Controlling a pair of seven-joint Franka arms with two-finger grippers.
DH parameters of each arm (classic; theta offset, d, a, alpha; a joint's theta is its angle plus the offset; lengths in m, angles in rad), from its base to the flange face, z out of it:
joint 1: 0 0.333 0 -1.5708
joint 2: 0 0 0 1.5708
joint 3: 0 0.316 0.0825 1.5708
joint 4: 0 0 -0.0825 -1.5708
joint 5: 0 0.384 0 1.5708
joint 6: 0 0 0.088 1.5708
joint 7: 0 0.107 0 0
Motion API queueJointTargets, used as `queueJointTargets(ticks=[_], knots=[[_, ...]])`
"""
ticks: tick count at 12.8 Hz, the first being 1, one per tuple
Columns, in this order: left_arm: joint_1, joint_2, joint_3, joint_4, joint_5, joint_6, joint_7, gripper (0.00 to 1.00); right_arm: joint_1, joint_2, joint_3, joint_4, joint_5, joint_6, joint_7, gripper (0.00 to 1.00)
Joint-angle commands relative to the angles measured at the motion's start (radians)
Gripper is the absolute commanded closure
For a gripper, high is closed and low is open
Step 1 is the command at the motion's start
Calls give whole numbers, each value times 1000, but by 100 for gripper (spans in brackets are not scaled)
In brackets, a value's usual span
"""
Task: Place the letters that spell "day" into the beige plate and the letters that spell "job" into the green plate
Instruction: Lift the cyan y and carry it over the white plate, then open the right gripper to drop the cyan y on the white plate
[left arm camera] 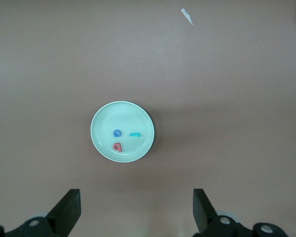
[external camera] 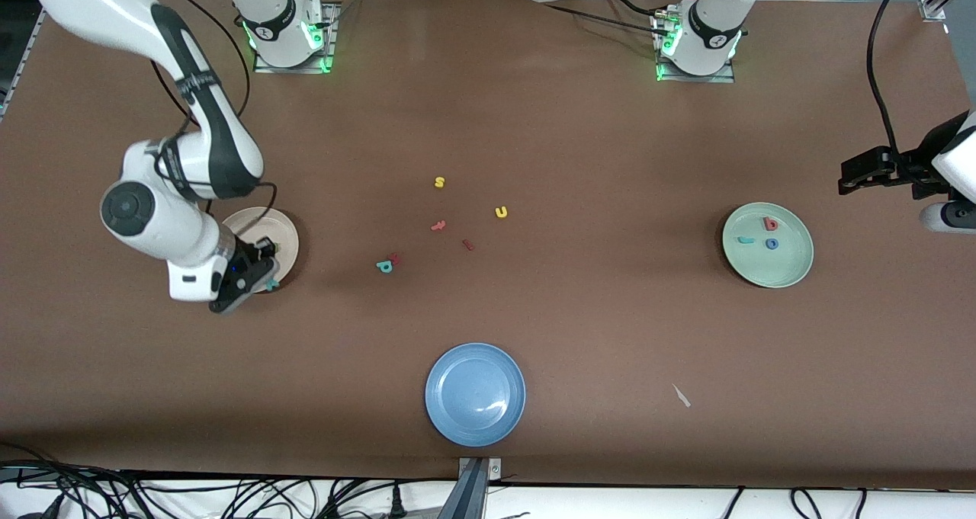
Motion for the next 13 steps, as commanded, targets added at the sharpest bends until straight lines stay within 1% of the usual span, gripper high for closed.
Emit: queueJointTargets(ticks=[1,4,6,7,8,9,10,12,13], knots=[[-2,-28,8,-26,-20,-6,21,0,-45,-178,-7,-177,20,-48,-75,100],[-2,-28,8,-26,-20,-6,21,0,-49,-183,-56,-182,12,-70,-116,100],[-2,-29,8,-26,-21,-6,21,0,-53,-176,-64,-180,11,-64,-129,100],[-2,-28,8,-26,-20,-6,21,0,-53,-172,-65,-180,12,-56,-127,93],[-2,-28,8,-26,-20,-6,21,0,-53,-171,-65,-180,12,-54,-123,62],[-2,-28,8,-26,-20,-6,21,0,-53,-168,-65,-179,14,-54,-123,45],[-2,-28,8,-26,-20,-6,21,0,-53,-168,-65,-177,14,-53,-123,40],[-4,-29,8,-26,-21,-6,21,0,-55,-166,-65,-177,15,-53,-120,33],[-6,-28,8,-26,-21,-6,20,0,-55,-166,-65,-176,14,-53,-118,32]])
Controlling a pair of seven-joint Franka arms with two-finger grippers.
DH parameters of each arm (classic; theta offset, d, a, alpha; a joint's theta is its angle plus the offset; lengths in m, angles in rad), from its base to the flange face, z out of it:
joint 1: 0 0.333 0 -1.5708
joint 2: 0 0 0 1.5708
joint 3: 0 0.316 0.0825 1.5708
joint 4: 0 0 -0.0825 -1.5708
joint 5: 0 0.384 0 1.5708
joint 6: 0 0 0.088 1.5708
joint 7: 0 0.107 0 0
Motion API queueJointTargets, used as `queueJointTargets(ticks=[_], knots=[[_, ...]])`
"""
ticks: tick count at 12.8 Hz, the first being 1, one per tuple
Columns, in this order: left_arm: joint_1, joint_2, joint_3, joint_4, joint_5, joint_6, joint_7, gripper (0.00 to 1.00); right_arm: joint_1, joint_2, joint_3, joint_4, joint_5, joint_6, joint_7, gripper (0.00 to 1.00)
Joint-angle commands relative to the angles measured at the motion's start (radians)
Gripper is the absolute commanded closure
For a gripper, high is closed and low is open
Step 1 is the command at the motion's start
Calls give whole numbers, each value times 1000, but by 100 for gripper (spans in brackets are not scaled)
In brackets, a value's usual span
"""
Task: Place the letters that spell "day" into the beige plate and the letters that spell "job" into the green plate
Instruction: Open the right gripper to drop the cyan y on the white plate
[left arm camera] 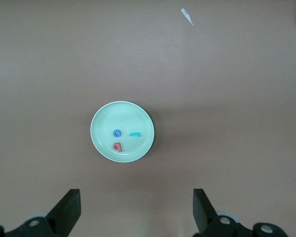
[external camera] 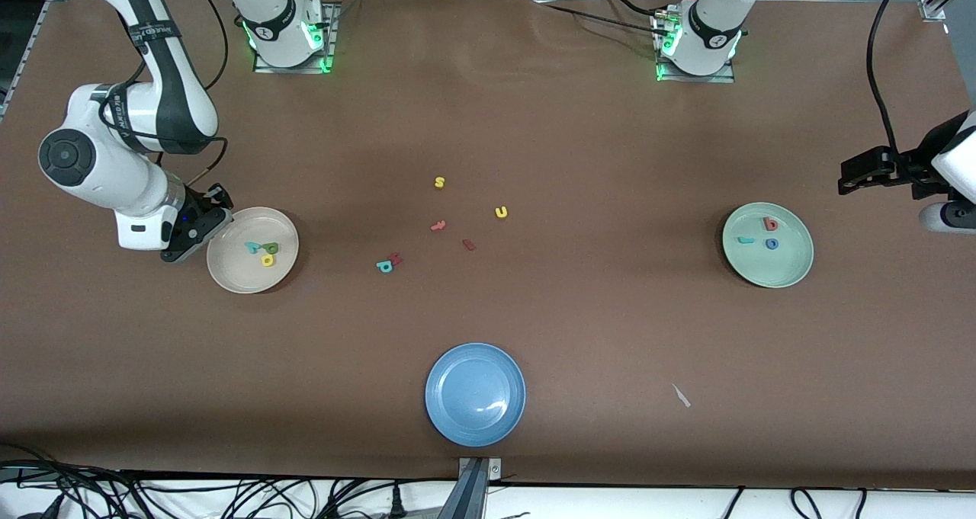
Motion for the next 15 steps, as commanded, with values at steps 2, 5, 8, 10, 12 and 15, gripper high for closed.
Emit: queueJointTargets(ticks=[2,5,8,10,12,15], knots=[[-5,-27,8,-26,-21,-6,20,0,-7,-9,3,-6,17,9,-8,27],[-2,-27,8,-26,-21,-6,21,0,-5,-22,5,17,25,-10,88,25],[-3,-27,8,-26,-21,-6,21,0,-5,-45,12,75,37,-130,198,25],[-2,-27,8,-26,-23,-6,29,0,-5,-72,14,106,64,-209,240,26],[-3,-27,8,-25,-23,-6,27,0,-5,-106,26,141,83,-292,294,26],[-2,-27,8,-25,-23,-6,27,0,-5,-114,49,290,83,-478,375,26]])
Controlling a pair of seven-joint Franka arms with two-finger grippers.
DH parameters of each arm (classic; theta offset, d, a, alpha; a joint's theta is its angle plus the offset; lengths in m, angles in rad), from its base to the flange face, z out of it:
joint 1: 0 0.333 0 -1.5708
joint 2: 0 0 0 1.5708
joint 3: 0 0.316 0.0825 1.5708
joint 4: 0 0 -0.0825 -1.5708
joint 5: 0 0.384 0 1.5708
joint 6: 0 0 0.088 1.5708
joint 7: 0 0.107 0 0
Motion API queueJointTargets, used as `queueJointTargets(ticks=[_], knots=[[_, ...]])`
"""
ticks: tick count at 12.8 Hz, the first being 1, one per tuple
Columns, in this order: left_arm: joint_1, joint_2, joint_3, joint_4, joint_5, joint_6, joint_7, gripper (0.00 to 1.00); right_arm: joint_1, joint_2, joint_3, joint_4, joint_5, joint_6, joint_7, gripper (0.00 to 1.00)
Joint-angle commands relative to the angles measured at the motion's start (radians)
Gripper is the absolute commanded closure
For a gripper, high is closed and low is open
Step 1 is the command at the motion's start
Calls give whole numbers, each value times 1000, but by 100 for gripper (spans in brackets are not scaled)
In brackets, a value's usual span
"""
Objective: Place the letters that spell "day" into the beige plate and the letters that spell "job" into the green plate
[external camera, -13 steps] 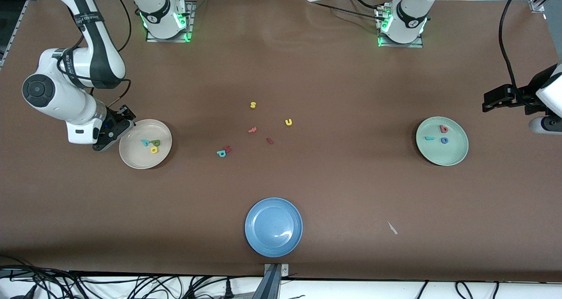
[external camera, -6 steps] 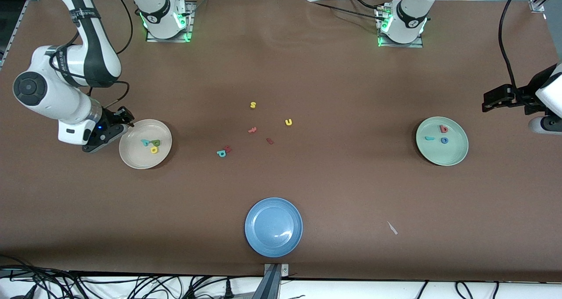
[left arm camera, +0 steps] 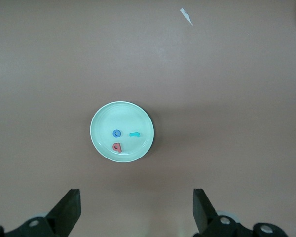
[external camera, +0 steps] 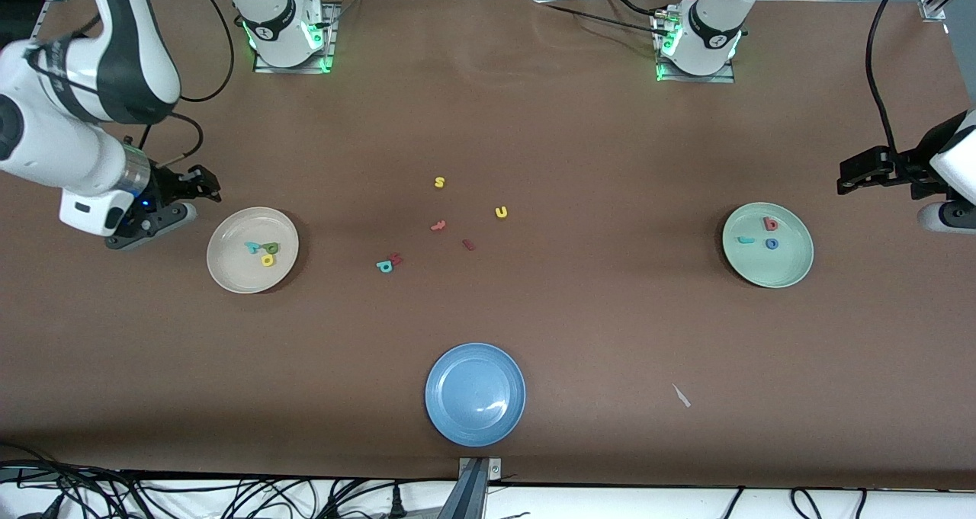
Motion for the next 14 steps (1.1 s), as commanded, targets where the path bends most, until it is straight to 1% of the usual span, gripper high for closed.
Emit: queueJointTargets(ticks=[1,5,7,10,12,14], knots=[[0,-27,8,-25,-23,-6,26,0,-6,-10,26,145,19,-167,63,26],[-2,-27,8,-25,-23,-6,25,0,-8,-16,26,344,17,-375,117,27],[-2,-27,8,-25,-23,-6,25,0,-6,-17,26,395,14,-429,132,27],[-2,-27,8,-25,-23,-6,25,0,9,-22,17,397,14,-430,161,27],[-2,-27,8,-25,-23,-6,23,0,52,-20,-32,391,14,-423,163,27],[-2,-27,8,-25,-23,-6,23,0,53,-16,-32,394,8,-422,174,27]])
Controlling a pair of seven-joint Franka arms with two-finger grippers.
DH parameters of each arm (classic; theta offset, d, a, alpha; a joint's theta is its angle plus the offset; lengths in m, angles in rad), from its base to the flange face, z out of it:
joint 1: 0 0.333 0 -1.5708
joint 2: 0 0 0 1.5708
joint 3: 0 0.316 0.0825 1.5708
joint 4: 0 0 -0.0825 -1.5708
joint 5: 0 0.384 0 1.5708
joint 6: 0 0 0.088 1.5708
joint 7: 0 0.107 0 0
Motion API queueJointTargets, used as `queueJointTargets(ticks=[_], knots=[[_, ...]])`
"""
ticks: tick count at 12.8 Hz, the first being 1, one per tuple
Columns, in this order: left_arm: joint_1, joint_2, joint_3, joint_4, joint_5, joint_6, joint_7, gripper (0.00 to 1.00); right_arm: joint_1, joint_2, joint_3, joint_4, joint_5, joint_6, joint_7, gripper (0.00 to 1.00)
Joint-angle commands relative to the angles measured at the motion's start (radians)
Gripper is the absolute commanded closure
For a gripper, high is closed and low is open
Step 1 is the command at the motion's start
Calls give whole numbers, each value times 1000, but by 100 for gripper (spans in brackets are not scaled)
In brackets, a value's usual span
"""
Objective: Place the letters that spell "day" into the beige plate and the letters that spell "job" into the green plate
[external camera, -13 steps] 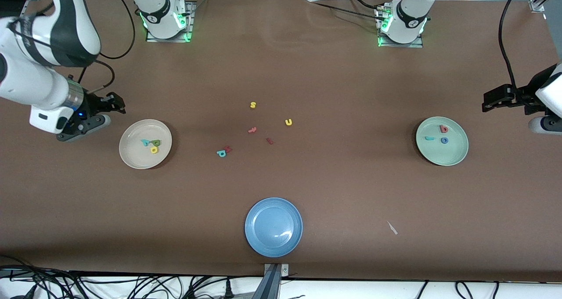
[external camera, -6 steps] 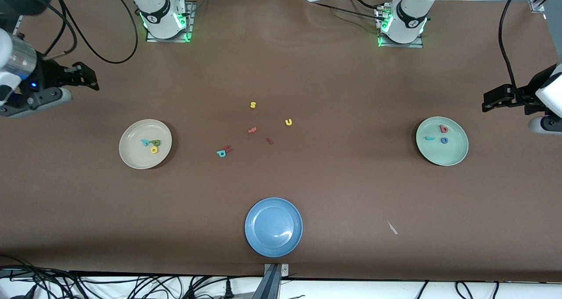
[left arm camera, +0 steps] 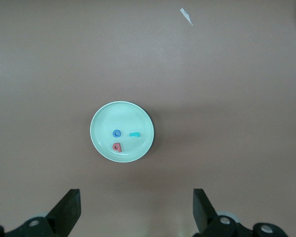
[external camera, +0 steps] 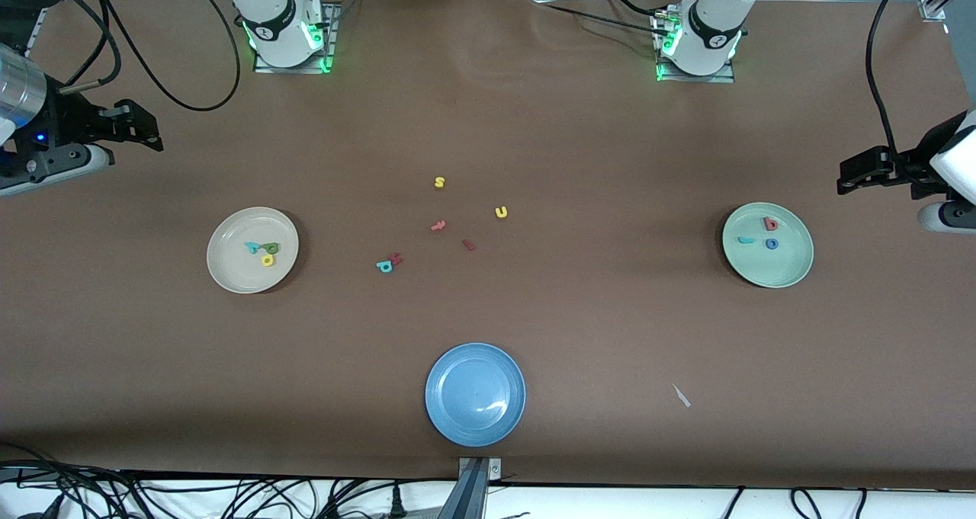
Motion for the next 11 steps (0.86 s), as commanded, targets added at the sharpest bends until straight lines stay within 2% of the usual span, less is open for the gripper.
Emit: queueJointTargets(ticks=[1,4,5,11], knots=[[-2,-27,8,-25,-23,-6,23,0,19,8,-19,13,5,-9,24,27],[-2,-27,8,-25,-23,-6,23,0,25,9,-19,16,2,-14,24,25],[-3,-27,8,-23,-23,-6,23,0,24,12,-19,18,5,-12,23,0],[-5,-27,8,-23,-23,-6,22,0,18,11,-25,21,2,-10,44,0]])
